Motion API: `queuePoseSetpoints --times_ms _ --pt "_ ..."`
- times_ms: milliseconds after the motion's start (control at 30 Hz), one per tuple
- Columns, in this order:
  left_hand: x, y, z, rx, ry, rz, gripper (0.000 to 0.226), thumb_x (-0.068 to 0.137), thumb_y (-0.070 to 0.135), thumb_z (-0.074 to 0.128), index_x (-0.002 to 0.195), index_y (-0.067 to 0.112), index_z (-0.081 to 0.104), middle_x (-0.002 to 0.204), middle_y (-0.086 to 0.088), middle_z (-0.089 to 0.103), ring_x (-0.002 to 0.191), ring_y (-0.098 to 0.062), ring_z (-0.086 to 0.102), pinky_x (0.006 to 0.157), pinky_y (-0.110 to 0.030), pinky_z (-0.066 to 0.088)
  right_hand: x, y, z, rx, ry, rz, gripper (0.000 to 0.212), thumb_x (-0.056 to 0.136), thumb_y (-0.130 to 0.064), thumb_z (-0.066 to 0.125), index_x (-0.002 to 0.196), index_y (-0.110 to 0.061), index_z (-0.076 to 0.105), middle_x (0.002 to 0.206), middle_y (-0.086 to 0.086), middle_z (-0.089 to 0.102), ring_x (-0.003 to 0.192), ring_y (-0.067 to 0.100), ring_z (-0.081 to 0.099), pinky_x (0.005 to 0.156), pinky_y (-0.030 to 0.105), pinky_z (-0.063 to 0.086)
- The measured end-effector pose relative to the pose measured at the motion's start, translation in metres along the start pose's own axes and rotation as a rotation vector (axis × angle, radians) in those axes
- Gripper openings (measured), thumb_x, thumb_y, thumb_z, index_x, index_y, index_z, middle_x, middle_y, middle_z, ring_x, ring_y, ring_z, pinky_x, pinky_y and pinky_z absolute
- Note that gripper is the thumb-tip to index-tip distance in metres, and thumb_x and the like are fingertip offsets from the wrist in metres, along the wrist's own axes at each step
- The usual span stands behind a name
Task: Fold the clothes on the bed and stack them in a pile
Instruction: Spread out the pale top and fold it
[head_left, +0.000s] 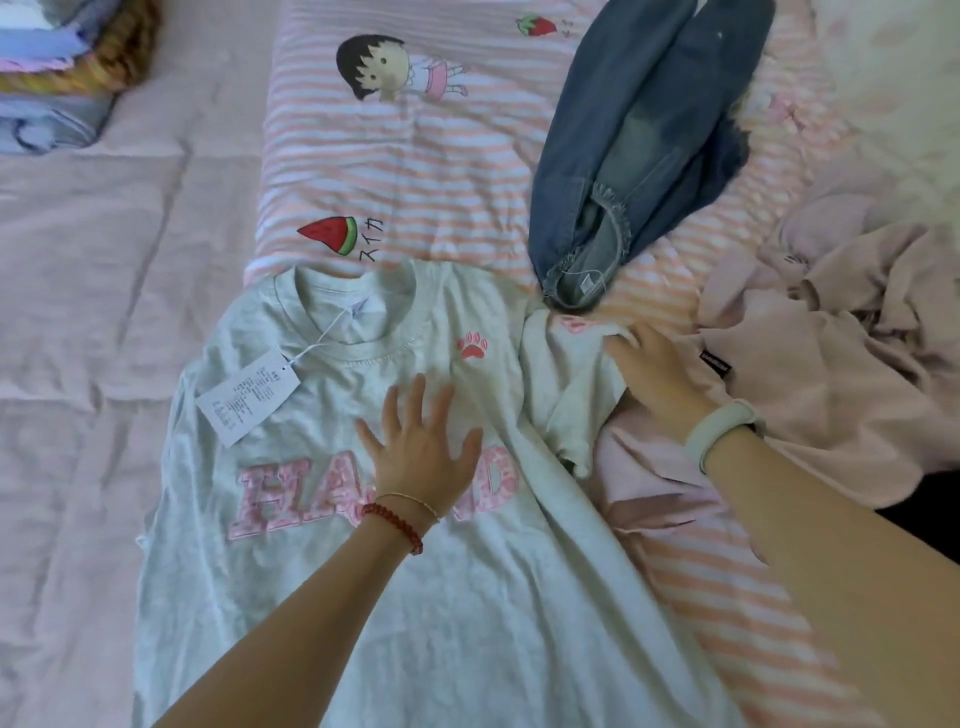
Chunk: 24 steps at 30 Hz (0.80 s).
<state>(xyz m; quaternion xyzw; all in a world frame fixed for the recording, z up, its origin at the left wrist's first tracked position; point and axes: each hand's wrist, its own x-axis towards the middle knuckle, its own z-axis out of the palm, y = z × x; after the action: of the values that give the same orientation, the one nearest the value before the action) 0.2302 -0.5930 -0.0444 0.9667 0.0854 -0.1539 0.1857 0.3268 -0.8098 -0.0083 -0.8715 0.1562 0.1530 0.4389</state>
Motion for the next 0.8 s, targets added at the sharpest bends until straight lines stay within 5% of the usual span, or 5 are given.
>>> queuePoseSetpoints --times_ms 267,400,567,667,800 --pt "0.051 0.079 0.005 0.057 -0.038 0.275 0.070 0.085 0.066 0.031 0.145 0.043 0.001 0.157 0.007 -0.007 0.143 -0.026 -0.010 0.110 -0.059 0.006 0.046 -0.005 -0.102 0.015 0.404 -0.078 0.010 0.091 -0.019 0.051 0.097 -0.012 0.046 0.078 -0.003 0.045 0.072 0.016 0.043 0.063 0.017 0.034" --pt "0.069 0.079 0.022 0.163 -0.221 0.205 0.078 0.079 0.075 0.034 0.142 0.047 -0.004 0.155 0.009 -0.013 0.141 -0.029 -0.017 0.108 -0.064 0.009 0.060 0.029 -0.104 -0.023 0.276 0.112 0.024 0.088 -0.025 0.054 0.077 -0.004 0.055 0.060 0.002 0.041 0.066 0.023 0.045 0.063 0.028 0.034" --pt "0.079 0.078 0.035 0.259 -0.315 0.186 0.090 0.072 0.082 0.035 0.140 0.049 -0.014 0.152 0.007 -0.026 0.138 -0.033 -0.027 0.103 -0.069 0.005 0.046 0.043 -0.090 -0.024 0.019 0.307 0.048 0.080 -0.055 0.057 0.106 -0.014 0.060 0.103 0.004 0.064 0.100 0.025 0.058 0.090 0.041 0.048" --pt "0.082 0.079 0.036 0.269 -0.336 0.172 0.091 0.071 0.082 0.036 0.140 0.049 -0.014 0.152 0.007 -0.026 0.138 -0.034 -0.027 0.103 -0.070 0.006 0.028 0.036 -0.085 0.372 0.027 0.289 0.026 0.083 -0.036 0.066 0.097 -0.014 0.067 0.098 0.006 0.070 0.092 0.024 0.065 0.088 0.041 0.052" --pt "0.084 0.079 0.031 0.248 -0.369 0.173 0.087 0.075 0.078 0.038 0.141 0.049 -0.009 0.153 0.007 -0.022 0.140 -0.032 -0.023 0.105 -0.067 0.007 0.003 0.021 -0.069 0.300 0.093 0.071 0.011 0.086 -0.005 0.057 0.097 -0.006 0.060 0.091 0.006 0.066 0.083 0.021 0.062 0.068 0.027 0.051"
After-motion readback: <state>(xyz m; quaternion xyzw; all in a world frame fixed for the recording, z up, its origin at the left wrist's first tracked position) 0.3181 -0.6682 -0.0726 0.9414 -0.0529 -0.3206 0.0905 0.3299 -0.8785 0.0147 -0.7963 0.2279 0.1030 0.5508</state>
